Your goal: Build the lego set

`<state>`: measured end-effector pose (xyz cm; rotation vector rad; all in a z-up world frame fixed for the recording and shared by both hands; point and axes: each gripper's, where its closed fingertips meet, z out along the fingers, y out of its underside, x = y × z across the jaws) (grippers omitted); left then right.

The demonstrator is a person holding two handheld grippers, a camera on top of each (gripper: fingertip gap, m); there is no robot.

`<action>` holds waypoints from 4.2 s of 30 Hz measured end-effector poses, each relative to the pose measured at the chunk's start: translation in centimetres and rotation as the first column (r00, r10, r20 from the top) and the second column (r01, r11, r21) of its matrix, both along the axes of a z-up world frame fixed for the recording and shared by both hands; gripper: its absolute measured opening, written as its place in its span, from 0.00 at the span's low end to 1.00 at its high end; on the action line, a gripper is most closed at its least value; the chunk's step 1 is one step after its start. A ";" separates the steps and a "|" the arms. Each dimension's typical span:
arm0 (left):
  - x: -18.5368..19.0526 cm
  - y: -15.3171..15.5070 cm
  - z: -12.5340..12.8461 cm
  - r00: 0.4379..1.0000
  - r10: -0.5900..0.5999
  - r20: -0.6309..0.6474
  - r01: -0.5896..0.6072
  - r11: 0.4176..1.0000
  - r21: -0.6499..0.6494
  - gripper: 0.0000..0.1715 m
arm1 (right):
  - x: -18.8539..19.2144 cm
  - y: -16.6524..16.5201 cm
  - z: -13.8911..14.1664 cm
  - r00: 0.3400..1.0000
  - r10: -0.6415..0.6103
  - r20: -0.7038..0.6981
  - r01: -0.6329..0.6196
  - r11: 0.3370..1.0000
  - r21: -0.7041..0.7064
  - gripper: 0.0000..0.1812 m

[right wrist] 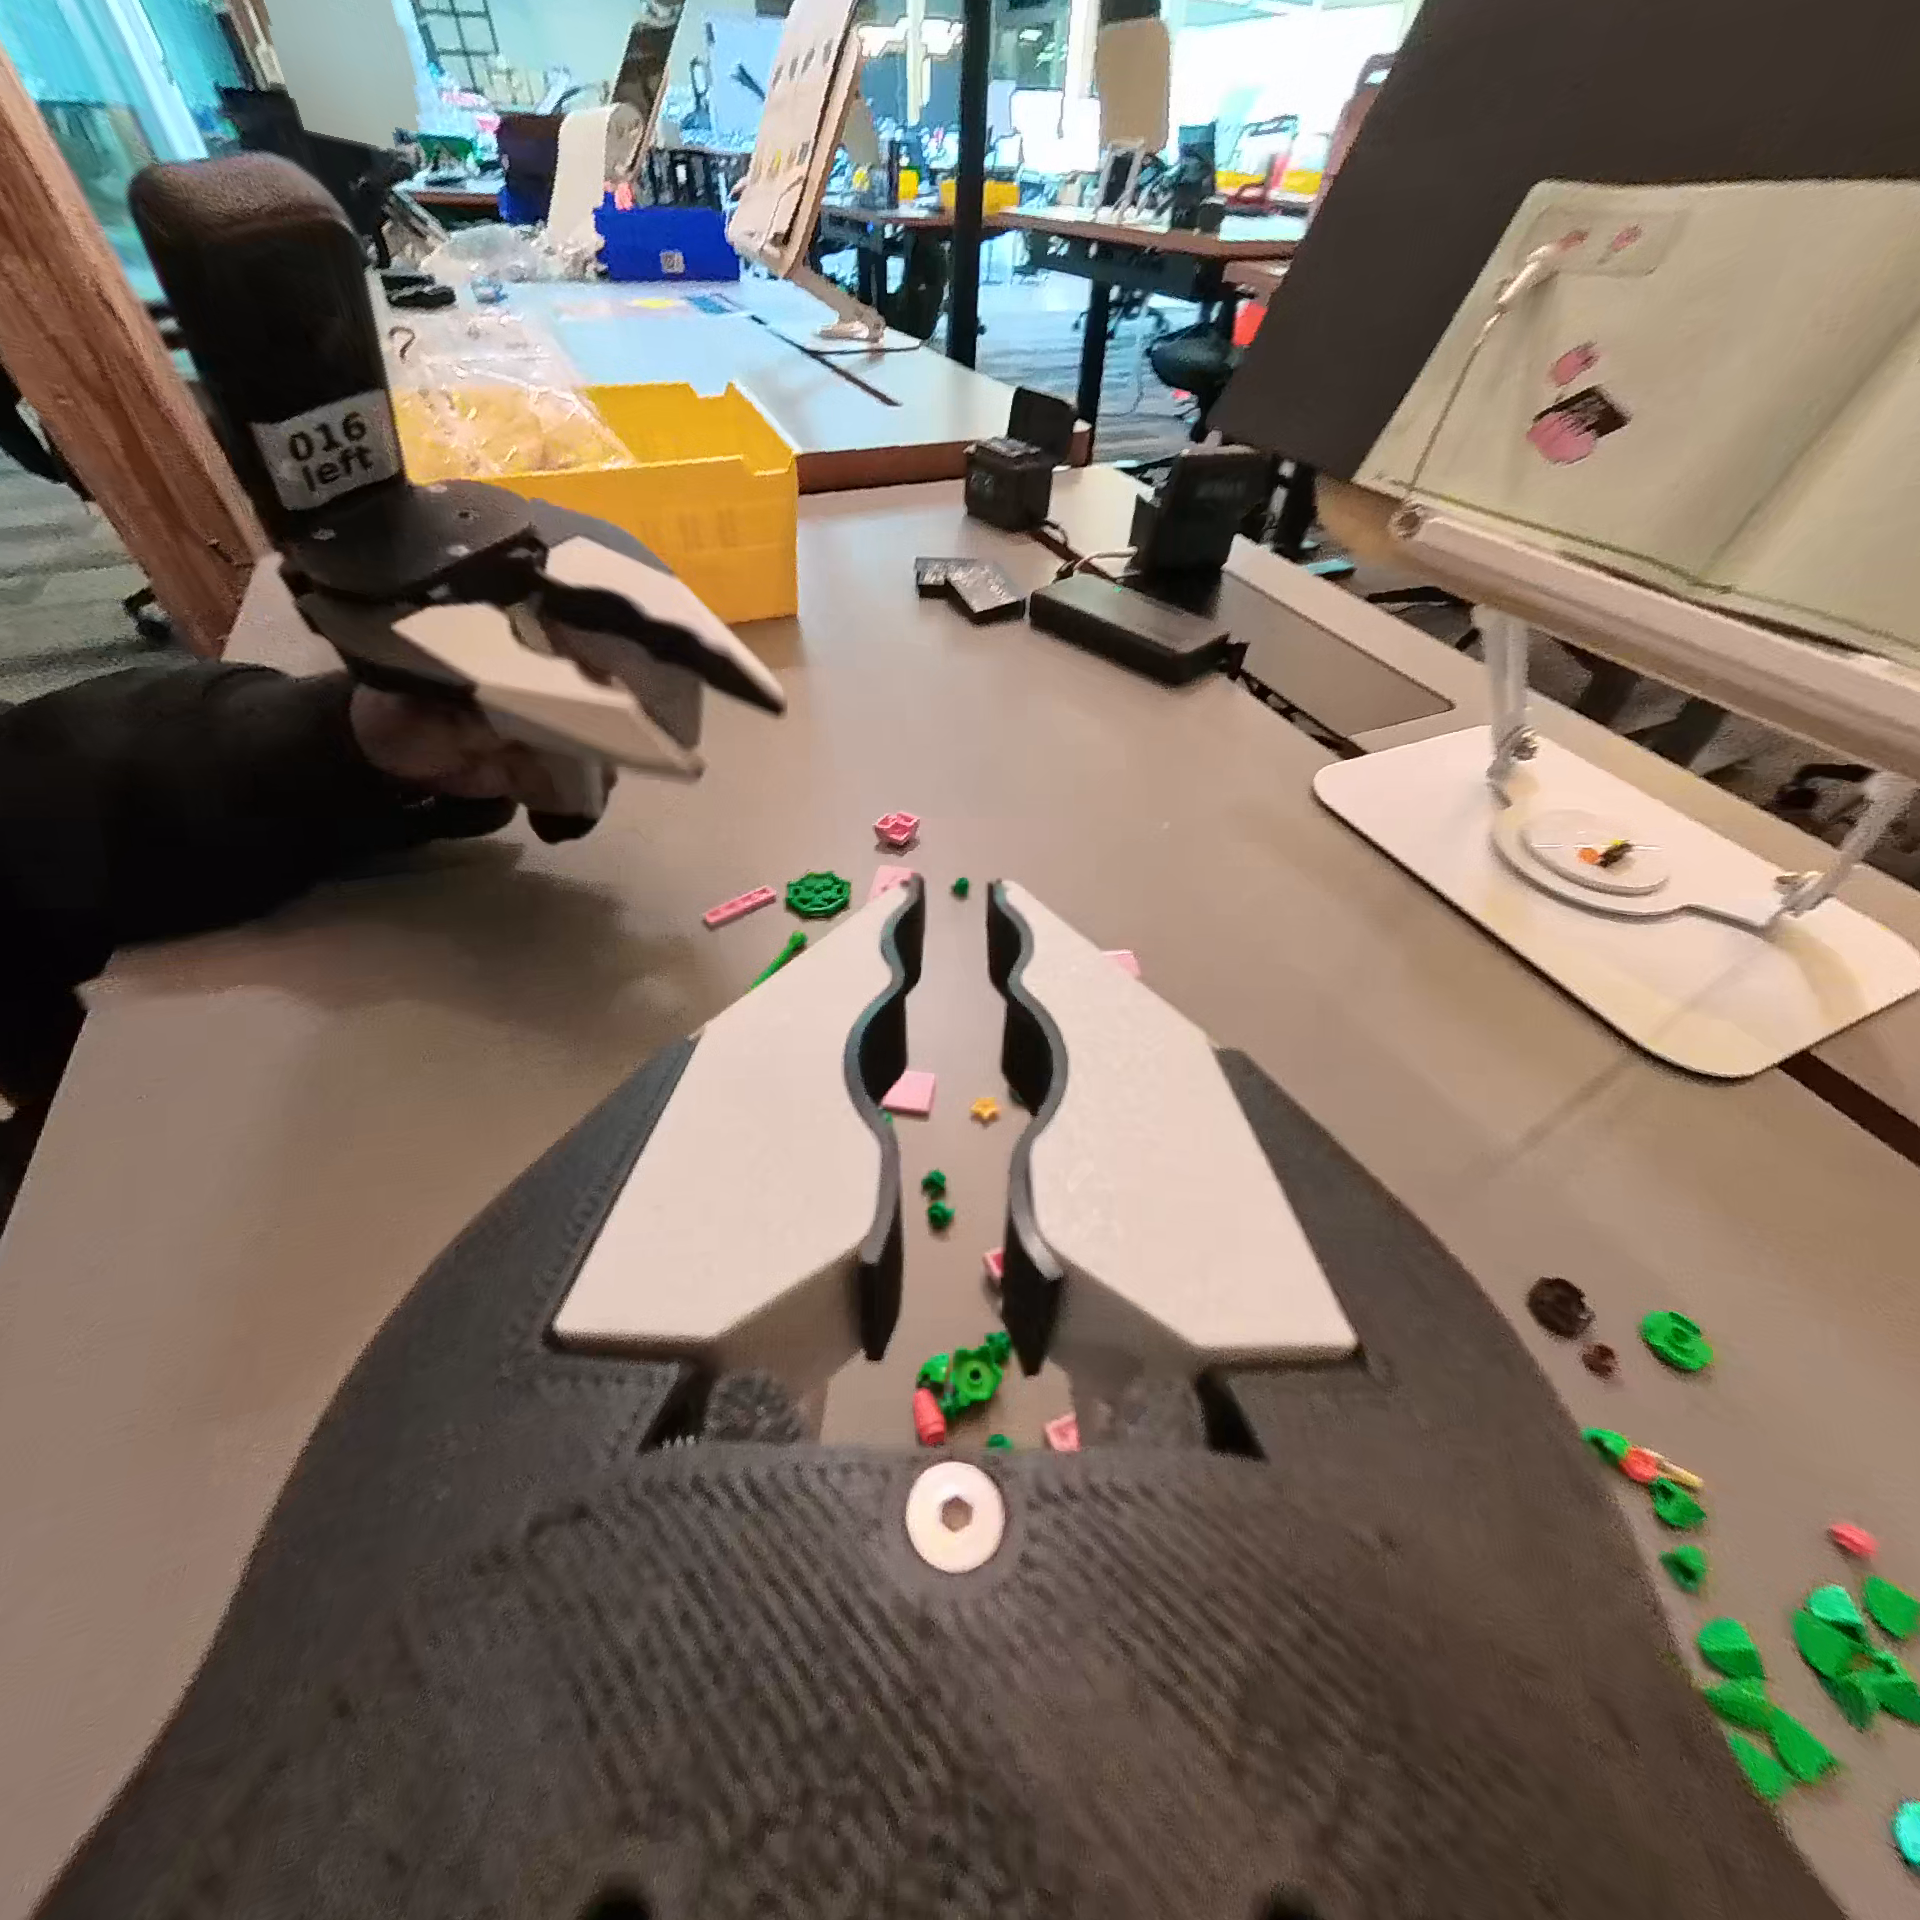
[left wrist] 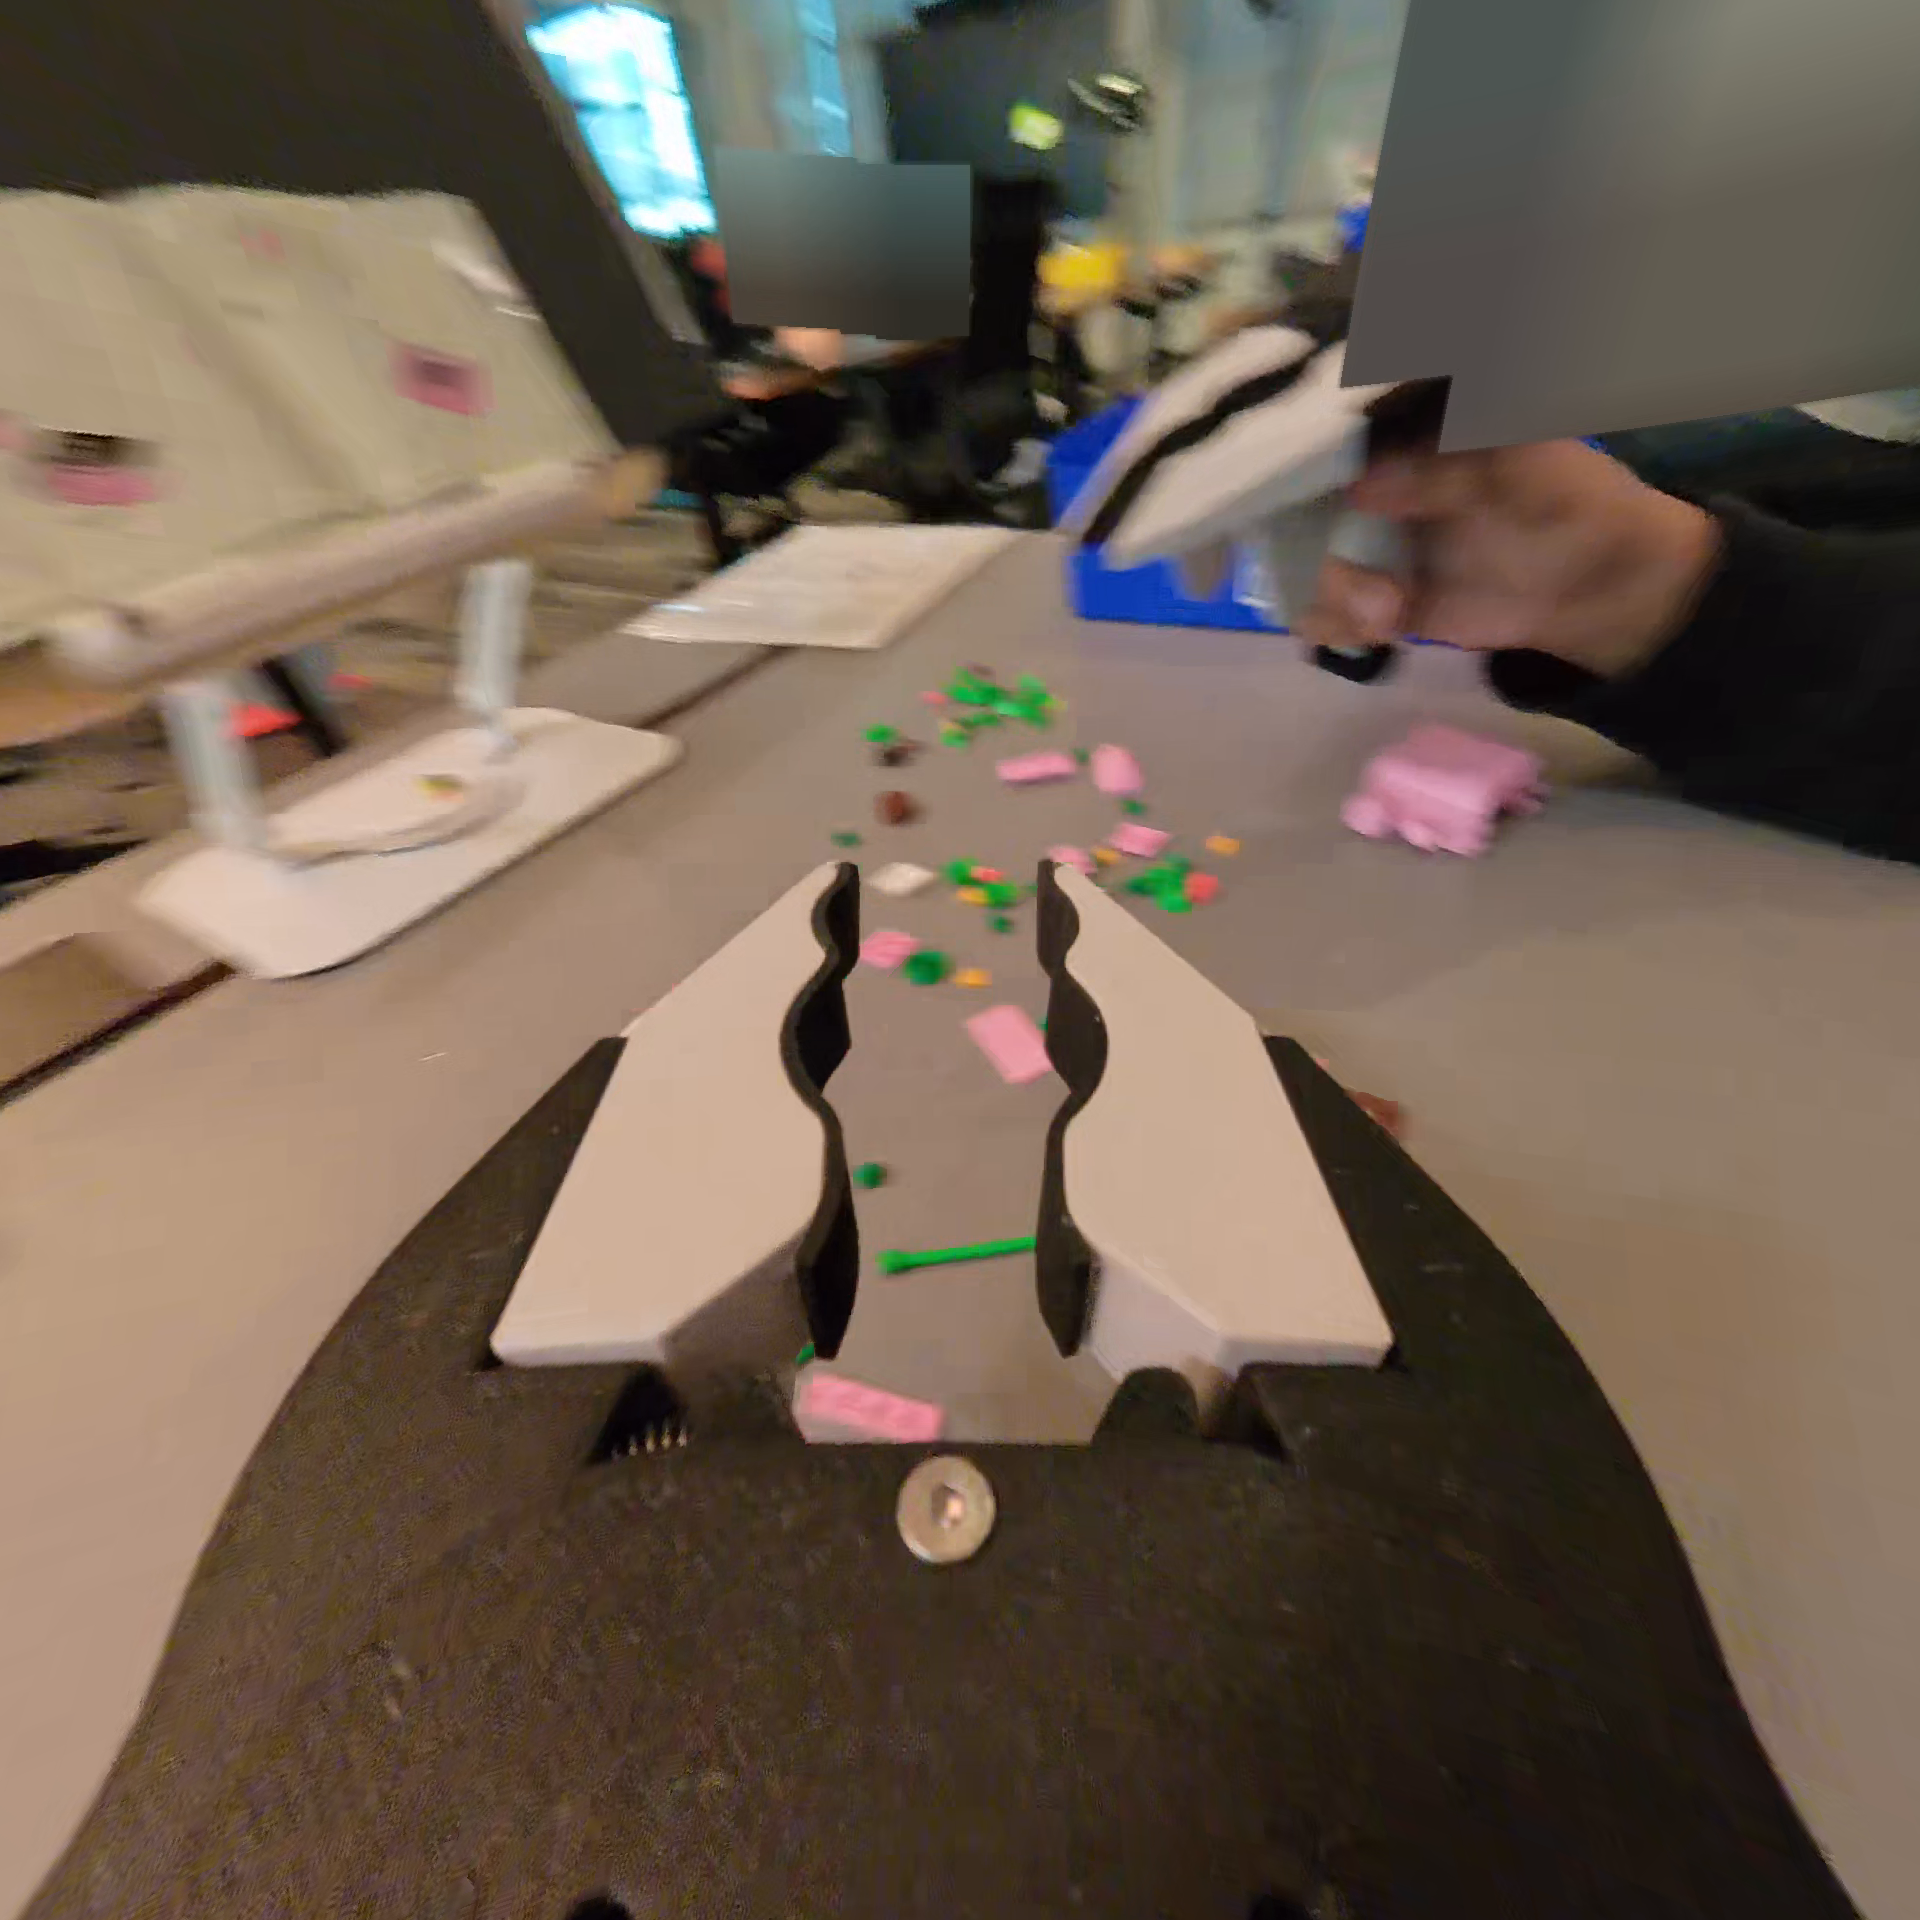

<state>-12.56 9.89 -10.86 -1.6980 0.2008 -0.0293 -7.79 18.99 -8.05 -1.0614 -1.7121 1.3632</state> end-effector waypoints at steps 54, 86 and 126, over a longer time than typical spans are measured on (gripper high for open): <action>-4.6 0.3 -5.6 0.972 0.229 -0.063 -0.237 0.938 -0.253 0.06 | -0.6 7.6 -1.7 0.973 -0.227 0.038 0.230 0.970 -0.084 0.10; -3.5 0.6 -4.9 0.974 0.211 -0.084 -0.225 0.952 -0.209 0.07 | -1.1 5.2 -3.0 0.988 -0.133 0.084 0.144 0.981 -0.130 0.11; -13.9 5.4 5.4 0.876 0.479 0.054 -0.480 0.877 0.015 0.16 | -0.4 5.5 -0.3 0.978 -0.199 -0.056 0.203 0.977 0.071 0.08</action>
